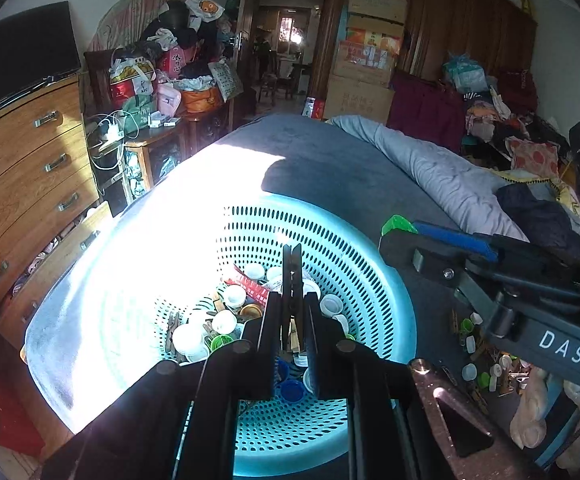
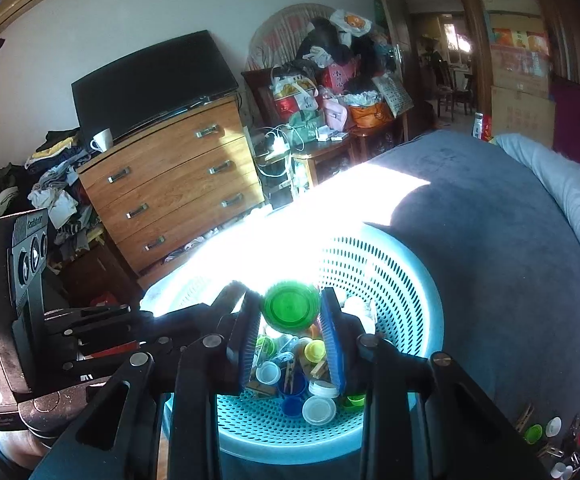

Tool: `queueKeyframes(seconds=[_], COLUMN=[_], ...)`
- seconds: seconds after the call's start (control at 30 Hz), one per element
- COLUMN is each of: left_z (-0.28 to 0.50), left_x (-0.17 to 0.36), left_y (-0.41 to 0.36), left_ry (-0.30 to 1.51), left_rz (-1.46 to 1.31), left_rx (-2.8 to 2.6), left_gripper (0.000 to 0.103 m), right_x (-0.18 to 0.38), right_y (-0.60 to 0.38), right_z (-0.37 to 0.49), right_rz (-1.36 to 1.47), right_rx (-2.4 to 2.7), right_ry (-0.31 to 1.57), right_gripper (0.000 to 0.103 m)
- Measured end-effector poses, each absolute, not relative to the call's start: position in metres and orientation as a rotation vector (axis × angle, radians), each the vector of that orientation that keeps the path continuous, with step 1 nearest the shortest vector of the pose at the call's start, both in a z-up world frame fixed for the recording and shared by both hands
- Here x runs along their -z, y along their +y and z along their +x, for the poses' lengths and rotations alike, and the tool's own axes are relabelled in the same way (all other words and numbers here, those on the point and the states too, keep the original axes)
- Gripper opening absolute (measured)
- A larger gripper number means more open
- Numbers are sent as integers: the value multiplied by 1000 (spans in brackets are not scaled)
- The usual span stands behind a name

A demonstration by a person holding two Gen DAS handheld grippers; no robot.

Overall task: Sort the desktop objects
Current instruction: 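Carry clothespin and green cap over the teal basket and open both tools, then return both open tools over the pile on the bed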

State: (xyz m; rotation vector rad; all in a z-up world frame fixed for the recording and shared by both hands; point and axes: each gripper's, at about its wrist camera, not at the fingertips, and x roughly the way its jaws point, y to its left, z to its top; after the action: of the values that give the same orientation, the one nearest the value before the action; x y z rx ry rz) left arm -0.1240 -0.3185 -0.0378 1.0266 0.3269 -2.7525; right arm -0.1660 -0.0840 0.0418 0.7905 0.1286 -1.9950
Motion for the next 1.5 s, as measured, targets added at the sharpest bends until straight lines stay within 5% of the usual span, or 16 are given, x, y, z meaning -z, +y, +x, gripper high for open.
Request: queueKeyframes(seconds=[0.33,0.43,0.5,0.83,1.0,1.27,1.5], left_z=[-140,-143,-138,-118,-108,-156,-205], left_x=[56,64,65,50,58,160,202], left_y=[-325,-323,-325,-299,-212,-110,-67], left_ry=[328,287,286,277,129,189,122], left_rz=[1096,1130,1112,1084,1163,1514,1583], left_rx=[2723,2691,2683,2739,2956,2922,2870], left_gripper=[12,35,44,45,60,61,61], right_x=[-30,-28,-28,-44,7,112,150], right_y=[-96,-100,-100,-29,79,262,316], right_z=[-175,-178,-179,-138,-93,-54,-37], right_rz=[821,832,837,707,762,1122,1204], right_rx=[1984,1984,1984,2054,2190,2383,2401], right_ry=[137,125,113,48,16,-97,-200], right_gripper=[29,32,46,70,80,80,80])
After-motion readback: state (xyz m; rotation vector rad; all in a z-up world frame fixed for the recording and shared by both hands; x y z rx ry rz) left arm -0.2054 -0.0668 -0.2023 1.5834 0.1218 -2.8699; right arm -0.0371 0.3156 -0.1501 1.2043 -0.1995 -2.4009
